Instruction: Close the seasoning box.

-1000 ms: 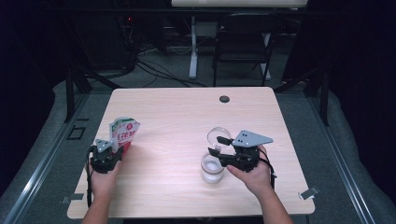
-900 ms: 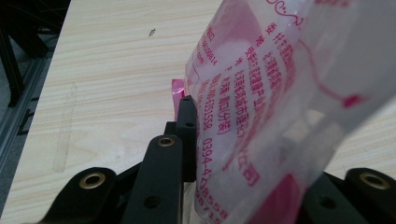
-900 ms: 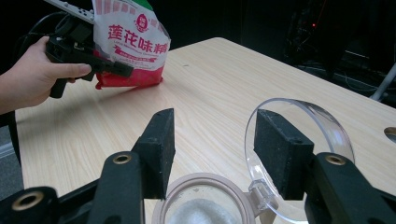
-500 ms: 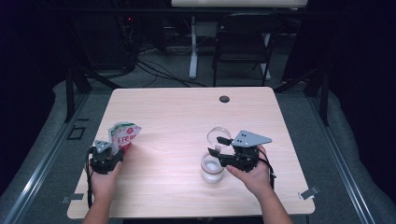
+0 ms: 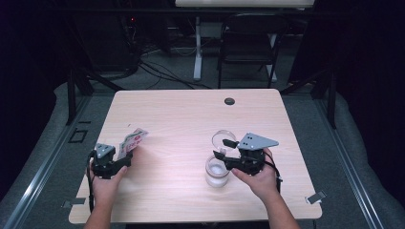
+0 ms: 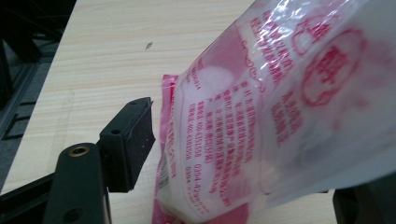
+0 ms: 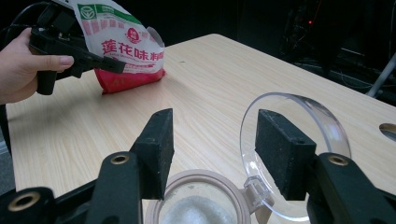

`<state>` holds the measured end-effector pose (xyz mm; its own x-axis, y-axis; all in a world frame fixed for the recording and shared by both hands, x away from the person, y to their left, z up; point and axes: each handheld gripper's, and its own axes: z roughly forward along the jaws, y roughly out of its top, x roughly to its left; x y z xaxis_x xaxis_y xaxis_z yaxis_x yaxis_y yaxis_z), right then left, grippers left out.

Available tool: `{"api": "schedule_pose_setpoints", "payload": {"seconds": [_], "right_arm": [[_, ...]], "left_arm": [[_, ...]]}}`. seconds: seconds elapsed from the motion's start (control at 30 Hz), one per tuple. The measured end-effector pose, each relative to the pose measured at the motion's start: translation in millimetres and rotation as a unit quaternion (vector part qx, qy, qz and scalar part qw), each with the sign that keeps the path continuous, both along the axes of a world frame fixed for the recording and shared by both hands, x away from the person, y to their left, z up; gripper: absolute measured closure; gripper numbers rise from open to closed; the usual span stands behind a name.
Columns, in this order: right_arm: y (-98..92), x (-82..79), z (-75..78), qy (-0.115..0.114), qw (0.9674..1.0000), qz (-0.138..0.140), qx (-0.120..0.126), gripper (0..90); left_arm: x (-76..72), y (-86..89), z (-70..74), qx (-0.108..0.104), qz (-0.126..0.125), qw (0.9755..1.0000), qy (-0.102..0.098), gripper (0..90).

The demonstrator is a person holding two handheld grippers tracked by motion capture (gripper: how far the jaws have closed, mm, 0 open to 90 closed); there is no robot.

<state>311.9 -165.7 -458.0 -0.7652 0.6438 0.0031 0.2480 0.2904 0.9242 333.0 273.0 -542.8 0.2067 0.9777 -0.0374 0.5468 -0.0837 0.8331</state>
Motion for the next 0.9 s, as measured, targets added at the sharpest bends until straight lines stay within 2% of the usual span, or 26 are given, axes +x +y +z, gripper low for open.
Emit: {"api": "schedule_pose_setpoints", "payload": {"seconds": [0.2, 0.37, 0.73, 0.8, 0.9], "right_arm": [[0.1, 0.0, 0.1, 0.001, 1.0000, -0.001, -0.001, 46.6], [-0.7, 0.1, 0.3, 0.000, 1.0000, -0.002, 0.000, 46.6], [-3.8, 0.1, 1.8, -0.004, 0.9999, -0.013, 0.004, 46.6], [-4.7, 0.1, 2.6, -0.004, 0.9999, -0.013, 0.003, 47.1], [-4.7, 0.1, 3.2, 0.001, 0.9999, -0.011, 0.000, 48.0]], "left_arm": [[-3.5, -9.8, 3.9, -0.006, -0.021, 0.9997, -0.009, 30.7], [-7.9, -22.1, 8.9, 0.001, -0.047, 0.9987, -0.020, 30.7], [-11.6, -42.8, 10.7, 0.014, -0.089, 0.9958, -0.014, 30.8], [-12.5, -47.3, 10.7, 0.023, -0.096, 0.9950, -0.012, 30.8], [-13.9, -52.9, 10.5, 0.027, -0.105, 0.9940, -0.007, 30.8]]}}
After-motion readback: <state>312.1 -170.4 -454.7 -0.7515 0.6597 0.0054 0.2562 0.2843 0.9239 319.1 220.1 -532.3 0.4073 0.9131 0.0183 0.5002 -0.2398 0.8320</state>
